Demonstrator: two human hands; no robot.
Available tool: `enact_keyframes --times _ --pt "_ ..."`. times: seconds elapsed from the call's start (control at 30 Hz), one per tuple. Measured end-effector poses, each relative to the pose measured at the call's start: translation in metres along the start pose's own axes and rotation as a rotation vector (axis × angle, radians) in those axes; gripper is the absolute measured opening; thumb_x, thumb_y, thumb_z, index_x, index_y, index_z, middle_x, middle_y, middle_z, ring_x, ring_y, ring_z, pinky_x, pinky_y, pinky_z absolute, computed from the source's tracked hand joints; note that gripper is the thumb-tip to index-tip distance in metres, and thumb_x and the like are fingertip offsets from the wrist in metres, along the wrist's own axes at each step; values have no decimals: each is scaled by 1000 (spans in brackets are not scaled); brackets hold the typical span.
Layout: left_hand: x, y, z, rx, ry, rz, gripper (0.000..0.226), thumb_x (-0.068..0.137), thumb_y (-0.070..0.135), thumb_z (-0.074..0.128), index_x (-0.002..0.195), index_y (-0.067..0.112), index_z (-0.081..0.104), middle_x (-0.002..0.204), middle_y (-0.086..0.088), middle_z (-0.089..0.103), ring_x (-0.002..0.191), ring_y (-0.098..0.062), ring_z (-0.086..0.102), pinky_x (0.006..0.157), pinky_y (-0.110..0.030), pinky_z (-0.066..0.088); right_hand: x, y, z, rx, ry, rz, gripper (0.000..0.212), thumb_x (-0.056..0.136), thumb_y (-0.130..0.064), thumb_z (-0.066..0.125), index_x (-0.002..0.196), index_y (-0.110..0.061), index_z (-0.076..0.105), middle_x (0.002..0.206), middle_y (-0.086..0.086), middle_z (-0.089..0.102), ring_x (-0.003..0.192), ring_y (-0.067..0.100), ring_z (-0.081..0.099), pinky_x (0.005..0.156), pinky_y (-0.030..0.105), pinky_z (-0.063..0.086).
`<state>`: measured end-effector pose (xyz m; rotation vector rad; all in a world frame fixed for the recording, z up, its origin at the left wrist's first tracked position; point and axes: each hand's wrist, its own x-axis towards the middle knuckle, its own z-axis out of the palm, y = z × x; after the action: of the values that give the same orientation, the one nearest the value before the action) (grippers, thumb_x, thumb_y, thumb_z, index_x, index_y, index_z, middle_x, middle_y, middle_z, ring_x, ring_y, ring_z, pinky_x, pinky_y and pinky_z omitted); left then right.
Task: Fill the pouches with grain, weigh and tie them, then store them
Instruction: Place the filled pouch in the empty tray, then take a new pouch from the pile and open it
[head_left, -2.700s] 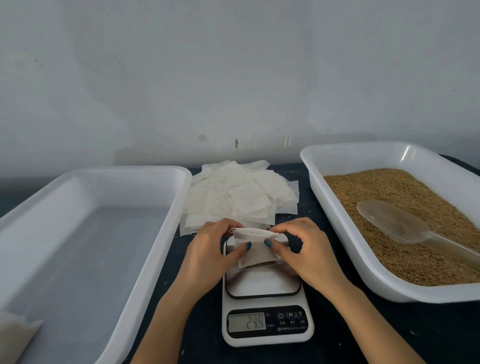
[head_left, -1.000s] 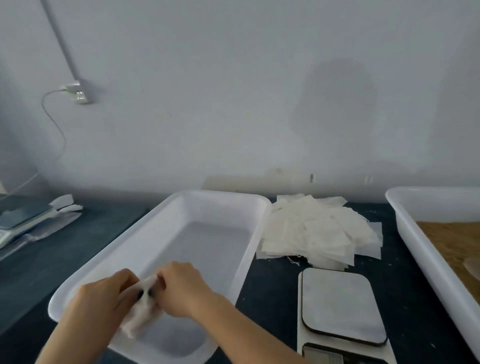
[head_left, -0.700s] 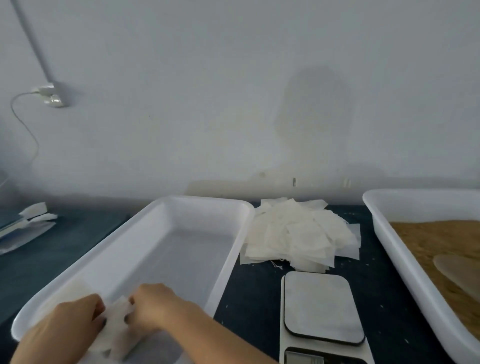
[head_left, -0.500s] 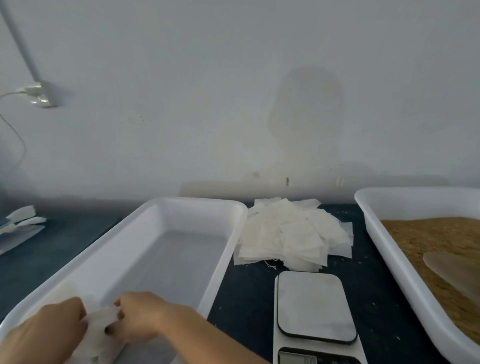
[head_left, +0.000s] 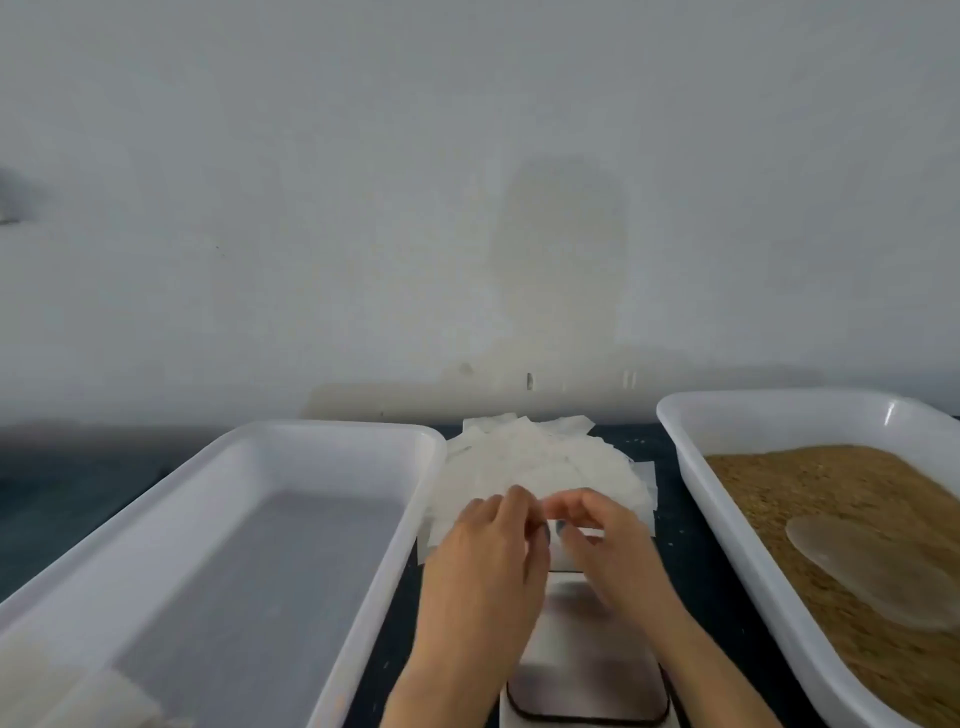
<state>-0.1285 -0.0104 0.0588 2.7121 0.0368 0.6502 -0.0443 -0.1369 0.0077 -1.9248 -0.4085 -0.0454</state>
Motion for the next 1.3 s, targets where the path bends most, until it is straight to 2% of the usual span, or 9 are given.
enact_keyframes --times 0.13,0.3,0.57,0.73,0.83,0.93,1.07,1.17,1.3 --pt "63 -5 79 -45 -220 -13 25 101 34 47 123 25 56 122 4 61 109 -14 55 85 -26 47 3 52 -38 -6 113 141 32 92 3 59 99 -26 70 101 -15 71 99 -2 64 90 19 50" --pt "90 -18 125 91 -328 13 50 94 43 58 137 20 47 140 -1 50 127 -19 46 98 -33 43 7 75 -38 -16 11 252 27 94 -1 60 110 -21 68 104 -12 72 101 1 65 77 7 44" --pt "80 -32 119 15 -75 36 29 102 29 41 96 12 64 92 -2 67 83 -21 61 73 -33 50 5 75 -38 11 69 257 25 95 -1 60 111 -18 68 104 -9 72 100 2 65 78 9 46" --pt "73 -37 104 -613 215 -207 29 103 22 47 74 19 48 56 11 44 51 -7 40 53 -17 40 -1 68 -40 69 169 158 23 95 -6 62 105 -25 70 101 -12 74 97 -5 66 89 17 52" --pt "76 -35 96 -1190 76 -401 30 104 23 47 83 3 57 78 -12 53 75 -25 64 67 -29 58 -3 60 -41 122 154 74 21 96 -11 61 112 -23 70 106 -13 74 104 -2 66 90 19 52" --pt "69 -35 91 -1437 -211 -418 30 101 26 51 110 2 65 110 -22 67 99 -32 70 76 -33 59 -5 48 -38 257 109 58 27 90 -32 63 116 -27 66 106 -20 73 103 0 68 81 16 54" --pt "59 -34 96 -1414 -405 -354 29 102 25 49 120 9 65 116 -11 71 106 -26 69 83 -35 58 -5 44 -36 364 170 132 19 84 -34 68 103 -38 65 98 -18 75 93 -1 70 69 14 55" --pt "59 -35 97 -1329 -414 -324 23 102 20 51 117 10 65 108 -7 74 102 -22 71 83 -35 59 -5 46 -41 402 242 175 22 88 -12 71 92 -34 70 87 -15 77 81 0 72 62 10 53" --pt "59 -32 94 -1156 -362 -265 31 88 34 70 115 21 60 102 -2 76 96 -19 72 77 -29 58 -7 44 -44 436 203 206 17 78 -23 79 94 -24 74 84 -8 78 79 4 74 61 9 52"
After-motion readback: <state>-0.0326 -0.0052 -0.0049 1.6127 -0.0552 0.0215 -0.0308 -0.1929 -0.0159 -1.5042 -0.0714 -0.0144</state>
